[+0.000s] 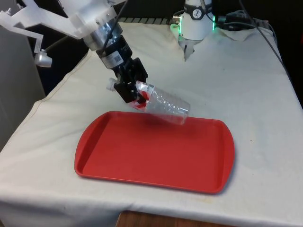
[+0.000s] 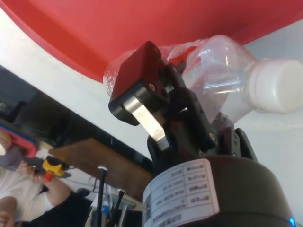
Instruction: Place the bottle upright on the tray.
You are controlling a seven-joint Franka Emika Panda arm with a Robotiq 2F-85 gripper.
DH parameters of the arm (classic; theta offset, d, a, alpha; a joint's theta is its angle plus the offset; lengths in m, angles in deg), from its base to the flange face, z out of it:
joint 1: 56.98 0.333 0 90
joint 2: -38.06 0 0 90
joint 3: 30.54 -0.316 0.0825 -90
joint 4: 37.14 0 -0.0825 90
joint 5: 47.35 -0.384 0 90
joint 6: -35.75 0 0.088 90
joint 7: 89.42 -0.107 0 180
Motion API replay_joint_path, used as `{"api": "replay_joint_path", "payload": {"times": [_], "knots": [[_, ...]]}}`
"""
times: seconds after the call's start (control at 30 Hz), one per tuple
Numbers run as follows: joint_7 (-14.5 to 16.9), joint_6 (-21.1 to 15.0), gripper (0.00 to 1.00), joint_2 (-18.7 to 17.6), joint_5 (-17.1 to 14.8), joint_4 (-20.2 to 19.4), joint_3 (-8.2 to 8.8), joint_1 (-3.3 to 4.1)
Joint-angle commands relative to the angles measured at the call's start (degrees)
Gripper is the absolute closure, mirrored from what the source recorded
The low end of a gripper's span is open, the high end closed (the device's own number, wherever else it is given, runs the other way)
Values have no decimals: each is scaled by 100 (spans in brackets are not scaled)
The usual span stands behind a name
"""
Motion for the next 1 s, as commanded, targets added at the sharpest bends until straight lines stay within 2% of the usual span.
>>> {"api": "replay_joint_path", "payload": {"times": [0.0, 0.13, 0.17, 0.23, 0.43, 0.47, 0.97], "knots": [[-57, -63, 86, -29, 29, 40, 17, 46], [-206, -189, 86, -86, 206, 172, -17, 69], [-149, -132, 86, -52, 183, 132, -40, 34], [-258, -229, 86, -103, 281, 229, -29, 63], [-435, -264, 86, -132, 470, 424, -29, 46], [-390, -246, 86, -126, 458, 395, -52, 34], [-922, -252, 86, -143, 888, 848, 17, 29]]}}
